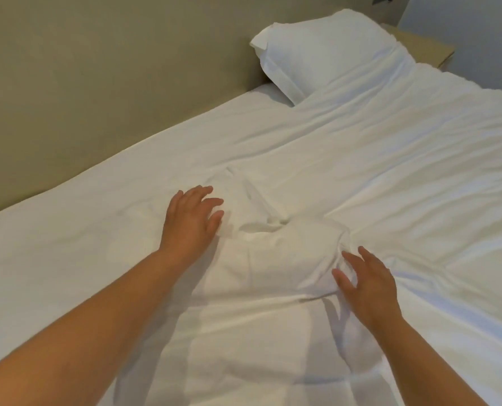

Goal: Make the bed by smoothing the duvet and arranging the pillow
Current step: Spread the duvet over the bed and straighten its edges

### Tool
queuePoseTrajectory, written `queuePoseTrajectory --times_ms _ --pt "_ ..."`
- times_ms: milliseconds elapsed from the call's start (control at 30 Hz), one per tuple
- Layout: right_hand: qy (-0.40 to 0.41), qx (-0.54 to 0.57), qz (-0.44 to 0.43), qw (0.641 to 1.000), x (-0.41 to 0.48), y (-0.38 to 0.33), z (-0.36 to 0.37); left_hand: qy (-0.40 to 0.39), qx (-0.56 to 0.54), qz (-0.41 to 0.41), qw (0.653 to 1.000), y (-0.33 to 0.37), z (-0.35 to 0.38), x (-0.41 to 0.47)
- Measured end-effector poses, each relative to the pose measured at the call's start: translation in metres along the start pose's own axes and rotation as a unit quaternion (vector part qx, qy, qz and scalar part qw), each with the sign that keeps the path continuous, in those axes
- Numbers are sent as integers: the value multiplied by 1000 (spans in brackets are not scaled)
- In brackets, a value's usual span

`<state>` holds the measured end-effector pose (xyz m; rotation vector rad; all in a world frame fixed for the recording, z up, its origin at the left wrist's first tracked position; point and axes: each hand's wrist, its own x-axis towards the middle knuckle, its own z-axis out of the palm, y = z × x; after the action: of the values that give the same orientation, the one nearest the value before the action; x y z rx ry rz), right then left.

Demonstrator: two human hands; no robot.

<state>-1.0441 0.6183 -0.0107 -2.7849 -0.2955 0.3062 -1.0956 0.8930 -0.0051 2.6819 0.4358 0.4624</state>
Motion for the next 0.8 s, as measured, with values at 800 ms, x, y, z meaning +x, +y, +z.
queuePoseTrajectory --times_ms 800 --pt "104 34 98 989 89 13 -40 81 -65 -152 983 -43 37 167"
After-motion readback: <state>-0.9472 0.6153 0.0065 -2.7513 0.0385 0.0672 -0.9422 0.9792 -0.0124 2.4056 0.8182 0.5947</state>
